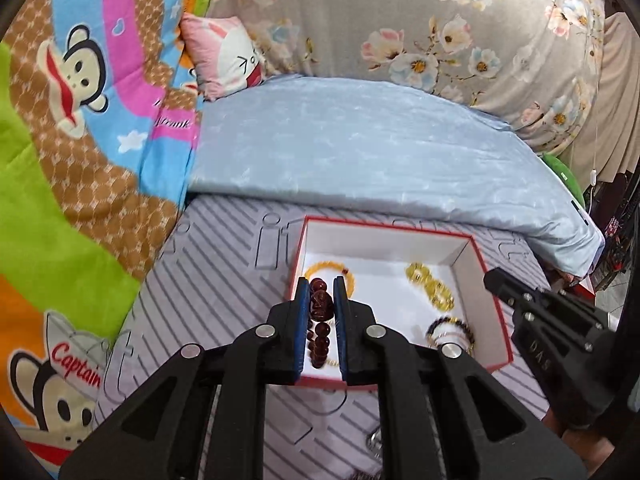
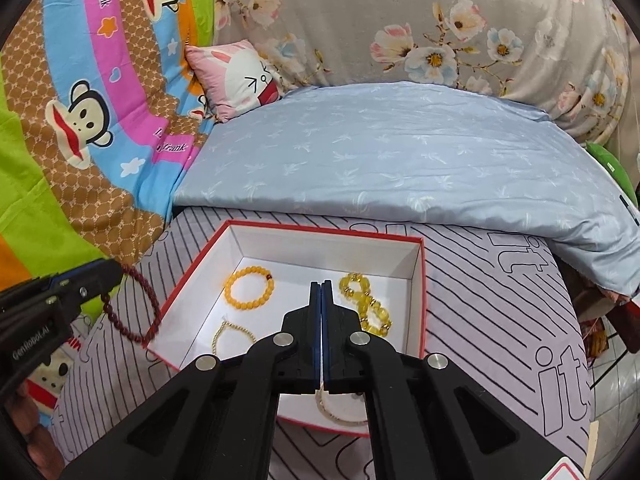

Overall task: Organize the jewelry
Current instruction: 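Carry the red bead bracelet over the red box and open the left tool, then lower the left tool onto the dark bead necklace and close it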

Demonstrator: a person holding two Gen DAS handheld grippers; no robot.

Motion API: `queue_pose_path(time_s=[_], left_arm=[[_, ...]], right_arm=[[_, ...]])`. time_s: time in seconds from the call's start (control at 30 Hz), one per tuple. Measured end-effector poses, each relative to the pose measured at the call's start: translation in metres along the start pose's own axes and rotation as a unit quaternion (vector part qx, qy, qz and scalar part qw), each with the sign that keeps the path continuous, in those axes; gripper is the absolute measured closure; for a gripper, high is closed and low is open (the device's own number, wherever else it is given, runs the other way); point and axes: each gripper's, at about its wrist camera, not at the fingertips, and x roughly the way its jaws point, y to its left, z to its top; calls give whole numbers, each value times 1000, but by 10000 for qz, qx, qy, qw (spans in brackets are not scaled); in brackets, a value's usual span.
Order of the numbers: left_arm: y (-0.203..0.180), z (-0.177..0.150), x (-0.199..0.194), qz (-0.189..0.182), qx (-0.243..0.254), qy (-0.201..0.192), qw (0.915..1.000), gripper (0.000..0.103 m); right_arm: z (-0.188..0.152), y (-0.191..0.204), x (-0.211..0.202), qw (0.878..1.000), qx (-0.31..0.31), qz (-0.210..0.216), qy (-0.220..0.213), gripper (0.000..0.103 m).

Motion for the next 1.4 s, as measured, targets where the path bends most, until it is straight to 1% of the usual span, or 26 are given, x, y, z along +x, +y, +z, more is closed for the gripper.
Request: queue_pose_path(time_s=[0.07, 0.17, 0.37, 0.43, 0.5, 0.57, 0.8, 1.13, 1.33, 1.37, 1.4], left_arm=[[-5, 7, 7, -5, 16, -11, 10000, 91], [-11, 12, 24, -86, 47, 94, 9999, 91], [-25, 6, 51, -96, 153, 323, 9993, 90], [-29, 2, 55, -15, 201, 339, 9992, 85], [-31, 0, 57, 29, 205, 352, 9992, 63], [-32, -2, 57, 77, 204, 324, 9992, 58], [-29, -8, 61, 106, 148, 411, 9990, 58], [-21, -20, 57, 125, 67, 489, 9987, 58], [-8, -38, 42, 116, 2, 545, 9984, 55], [-4, -44, 39, 135, -22, 575, 9983, 54], [-1, -48, 36, 136, -46, 592, 9981, 54]], right_arm=[[1, -4, 0, 10000, 35, -28, -11, 102], [-2, -9, 0, 9999, 90, -50, 20, 102], [-16, -12, 3, 9997, 170, -58, 143, 102], [-20, -12, 3, 9997, 180, -59, 170, 102], [-23, -11, 4, 9997, 170, -53, 188, 102], [-24, -10, 4, 9996, 170, -42, 206, 99], [-25, -7, 5, 9996, 167, -31, 213, 96], [-32, -2, 2, 9996, 128, -67, 230, 95], [-45, -3, -14, 9996, 116, -129, 241, 94], [-48, -3, -17, 9995, 131, -133, 247, 94], [-52, -4, -21, 9994, 146, -147, 259, 91]])
